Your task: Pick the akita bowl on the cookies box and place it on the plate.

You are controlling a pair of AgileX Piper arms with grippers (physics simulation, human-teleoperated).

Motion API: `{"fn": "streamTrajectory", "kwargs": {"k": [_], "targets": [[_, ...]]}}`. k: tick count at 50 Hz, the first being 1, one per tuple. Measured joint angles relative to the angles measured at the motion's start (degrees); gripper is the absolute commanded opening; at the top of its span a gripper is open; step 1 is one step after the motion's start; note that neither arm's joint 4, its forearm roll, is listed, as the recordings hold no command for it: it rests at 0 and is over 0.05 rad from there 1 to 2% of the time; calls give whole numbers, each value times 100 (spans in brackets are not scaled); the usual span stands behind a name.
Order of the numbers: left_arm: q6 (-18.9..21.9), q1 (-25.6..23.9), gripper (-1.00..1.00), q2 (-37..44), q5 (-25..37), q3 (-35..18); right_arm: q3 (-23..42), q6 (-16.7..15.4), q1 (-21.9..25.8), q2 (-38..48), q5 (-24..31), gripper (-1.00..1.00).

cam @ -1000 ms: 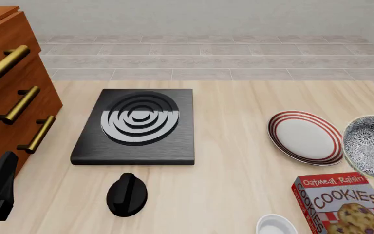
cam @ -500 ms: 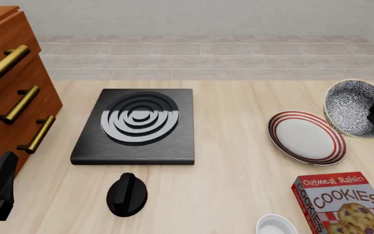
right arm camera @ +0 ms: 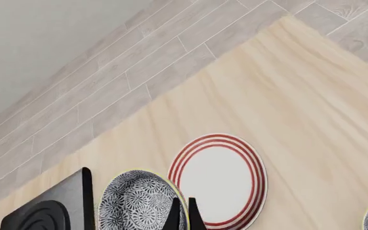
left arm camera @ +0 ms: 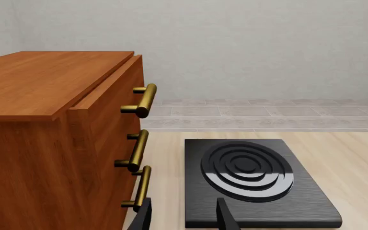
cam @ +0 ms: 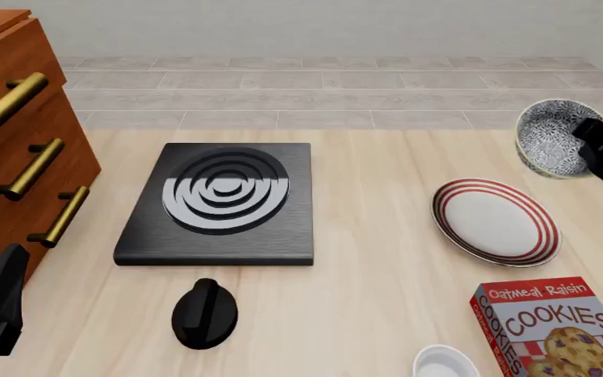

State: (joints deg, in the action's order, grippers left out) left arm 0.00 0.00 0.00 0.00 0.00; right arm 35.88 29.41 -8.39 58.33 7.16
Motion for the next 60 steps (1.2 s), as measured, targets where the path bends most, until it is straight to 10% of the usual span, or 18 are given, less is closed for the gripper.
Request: {"fn": "streamTrajectory", "kwargs": {"k": [60], "targets": [[0,0,100,0,0,0,571,-139,-759,2347,-1324,-100]]}}
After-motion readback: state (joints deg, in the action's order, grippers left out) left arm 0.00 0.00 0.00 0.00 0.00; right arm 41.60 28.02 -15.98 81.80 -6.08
